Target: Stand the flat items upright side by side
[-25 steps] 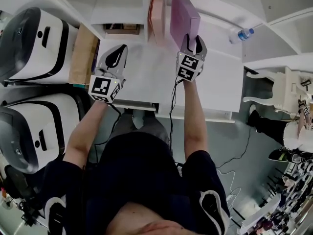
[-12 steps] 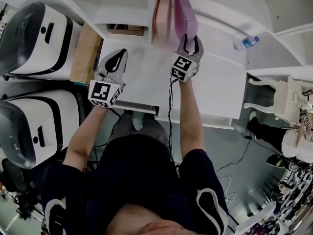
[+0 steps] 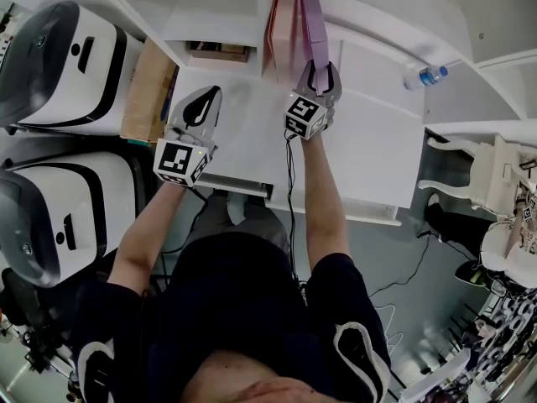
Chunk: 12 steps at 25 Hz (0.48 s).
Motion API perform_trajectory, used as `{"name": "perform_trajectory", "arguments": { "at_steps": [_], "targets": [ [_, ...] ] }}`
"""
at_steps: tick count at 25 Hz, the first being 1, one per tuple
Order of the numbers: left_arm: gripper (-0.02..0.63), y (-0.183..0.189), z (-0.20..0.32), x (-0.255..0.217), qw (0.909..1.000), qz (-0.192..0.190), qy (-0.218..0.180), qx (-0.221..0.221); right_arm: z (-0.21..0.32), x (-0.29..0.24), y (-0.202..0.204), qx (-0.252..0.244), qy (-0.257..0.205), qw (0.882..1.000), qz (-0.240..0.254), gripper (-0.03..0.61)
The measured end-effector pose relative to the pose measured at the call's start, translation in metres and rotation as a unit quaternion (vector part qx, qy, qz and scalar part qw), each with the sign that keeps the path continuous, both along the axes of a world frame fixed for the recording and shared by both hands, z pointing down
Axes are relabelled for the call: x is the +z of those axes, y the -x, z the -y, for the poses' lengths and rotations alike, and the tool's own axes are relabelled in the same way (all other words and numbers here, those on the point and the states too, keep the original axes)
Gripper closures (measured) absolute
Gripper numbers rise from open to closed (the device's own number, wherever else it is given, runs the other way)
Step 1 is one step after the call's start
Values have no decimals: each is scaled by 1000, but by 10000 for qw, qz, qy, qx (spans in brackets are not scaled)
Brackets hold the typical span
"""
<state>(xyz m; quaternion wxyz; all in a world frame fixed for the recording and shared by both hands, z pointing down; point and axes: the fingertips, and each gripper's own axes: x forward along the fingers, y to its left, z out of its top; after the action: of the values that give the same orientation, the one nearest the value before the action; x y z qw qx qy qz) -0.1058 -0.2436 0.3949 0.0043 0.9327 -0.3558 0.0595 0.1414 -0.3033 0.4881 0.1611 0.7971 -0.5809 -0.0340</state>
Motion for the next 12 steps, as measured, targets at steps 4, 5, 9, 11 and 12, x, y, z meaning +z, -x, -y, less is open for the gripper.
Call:
{"name": "perform_trajectory", "arguments": {
  "at_steps": [4, 5, 9, 11, 12],
  "targets": [
    [614, -2, 0, 2, 10000, 11, 27, 3, 4, 16, 6, -107, 227, 9995, 165, 416],
    [614, -1, 1, 3, 10000, 14, 32, 0, 6, 19, 8, -134, 287, 9993, 207, 416],
    [614, -2, 3, 5, 10000, 0, 53, -21, 11, 23, 10, -136, 438, 9985, 284, 416],
    [614, -3, 2, 5, 10000, 0, 65, -13, 12, 22, 13, -152, 475, 9983, 309, 414],
    [614, -4, 2, 5, 10000, -1, 69, -8, 13, 21, 15, -166, 483, 9982, 329, 414]
  ]
}}
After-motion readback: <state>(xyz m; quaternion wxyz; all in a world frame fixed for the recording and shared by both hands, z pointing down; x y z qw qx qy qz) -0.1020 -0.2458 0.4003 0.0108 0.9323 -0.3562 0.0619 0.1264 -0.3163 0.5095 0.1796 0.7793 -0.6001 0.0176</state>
